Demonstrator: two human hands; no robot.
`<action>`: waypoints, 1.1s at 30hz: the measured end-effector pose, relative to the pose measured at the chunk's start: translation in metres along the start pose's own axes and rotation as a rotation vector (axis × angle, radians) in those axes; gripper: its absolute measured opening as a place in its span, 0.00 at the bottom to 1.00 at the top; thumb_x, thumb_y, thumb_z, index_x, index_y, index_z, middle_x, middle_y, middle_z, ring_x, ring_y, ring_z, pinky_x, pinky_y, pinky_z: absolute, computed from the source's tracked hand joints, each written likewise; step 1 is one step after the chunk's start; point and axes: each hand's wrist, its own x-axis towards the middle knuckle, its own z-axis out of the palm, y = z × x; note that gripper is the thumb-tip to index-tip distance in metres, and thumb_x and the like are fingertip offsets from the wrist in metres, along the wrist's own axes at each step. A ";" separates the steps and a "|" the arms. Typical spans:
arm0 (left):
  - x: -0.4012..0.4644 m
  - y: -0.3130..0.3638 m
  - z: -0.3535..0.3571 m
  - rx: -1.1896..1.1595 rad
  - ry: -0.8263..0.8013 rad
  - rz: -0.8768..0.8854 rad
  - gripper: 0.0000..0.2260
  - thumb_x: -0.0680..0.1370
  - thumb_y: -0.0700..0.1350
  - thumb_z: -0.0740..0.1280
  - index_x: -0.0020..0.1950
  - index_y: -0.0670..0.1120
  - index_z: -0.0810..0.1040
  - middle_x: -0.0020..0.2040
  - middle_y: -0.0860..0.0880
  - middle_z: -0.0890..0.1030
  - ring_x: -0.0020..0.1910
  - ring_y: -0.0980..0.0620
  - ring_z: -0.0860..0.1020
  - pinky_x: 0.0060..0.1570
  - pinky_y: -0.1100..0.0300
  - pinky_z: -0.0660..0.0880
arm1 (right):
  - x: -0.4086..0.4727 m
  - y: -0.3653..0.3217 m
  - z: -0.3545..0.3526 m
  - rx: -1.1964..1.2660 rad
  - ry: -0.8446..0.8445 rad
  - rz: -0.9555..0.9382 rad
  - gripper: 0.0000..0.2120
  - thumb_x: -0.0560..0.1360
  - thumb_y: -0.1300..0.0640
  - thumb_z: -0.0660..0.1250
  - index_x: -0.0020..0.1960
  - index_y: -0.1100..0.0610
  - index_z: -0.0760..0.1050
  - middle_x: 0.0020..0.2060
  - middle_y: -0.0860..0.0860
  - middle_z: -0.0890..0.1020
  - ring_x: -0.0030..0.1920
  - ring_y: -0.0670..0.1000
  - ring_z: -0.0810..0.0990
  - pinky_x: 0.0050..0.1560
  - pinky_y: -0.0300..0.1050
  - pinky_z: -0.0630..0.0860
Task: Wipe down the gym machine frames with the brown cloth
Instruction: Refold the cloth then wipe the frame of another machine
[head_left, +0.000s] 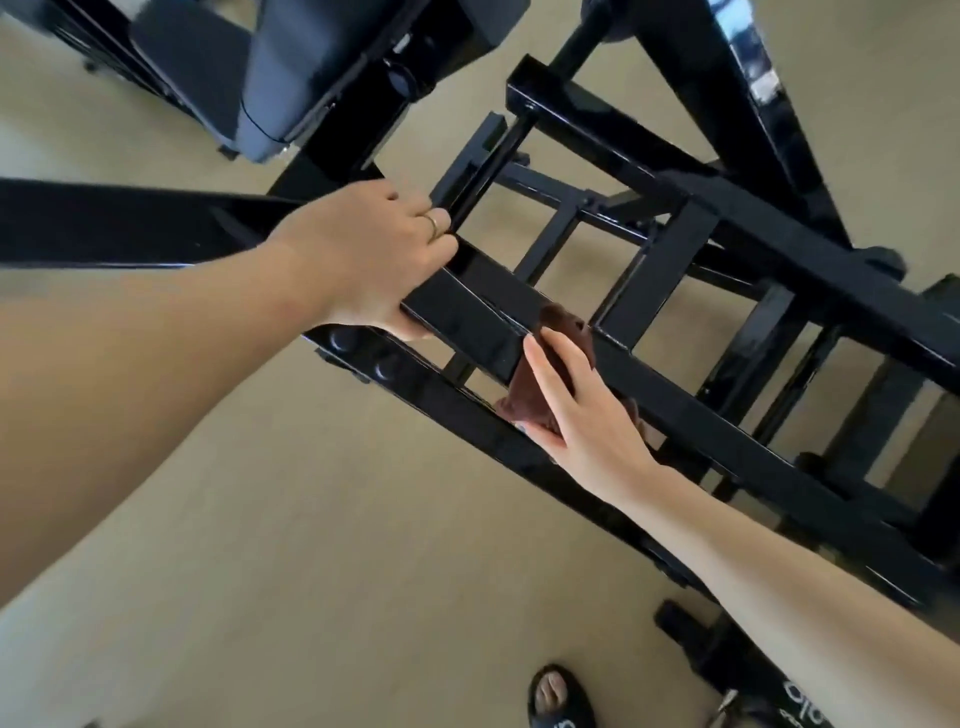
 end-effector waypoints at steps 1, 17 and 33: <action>-0.001 -0.002 0.002 -0.024 0.012 0.006 0.38 0.75 0.77 0.50 0.57 0.43 0.73 0.54 0.45 0.79 0.51 0.45 0.77 0.50 0.53 0.73 | 0.009 -0.007 -0.002 0.006 0.023 -0.001 0.40 0.78 0.52 0.73 0.82 0.59 0.57 0.79 0.61 0.62 0.67 0.61 0.77 0.60 0.57 0.82; -0.003 -0.001 0.006 -0.152 0.010 0.003 0.31 0.73 0.68 0.67 0.57 0.41 0.70 0.53 0.45 0.77 0.50 0.45 0.75 0.51 0.53 0.73 | 0.013 -0.030 0.001 0.127 0.058 0.310 0.39 0.76 0.53 0.75 0.79 0.60 0.61 0.77 0.54 0.63 0.77 0.54 0.66 0.70 0.58 0.75; -0.010 -0.003 -0.011 -0.300 -0.074 -0.089 0.22 0.78 0.51 0.71 0.67 0.44 0.68 0.61 0.45 0.75 0.60 0.46 0.74 0.57 0.52 0.72 | 0.099 -0.105 -0.014 0.107 0.107 0.305 0.40 0.73 0.56 0.78 0.78 0.59 0.62 0.75 0.53 0.64 0.70 0.56 0.72 0.72 0.51 0.72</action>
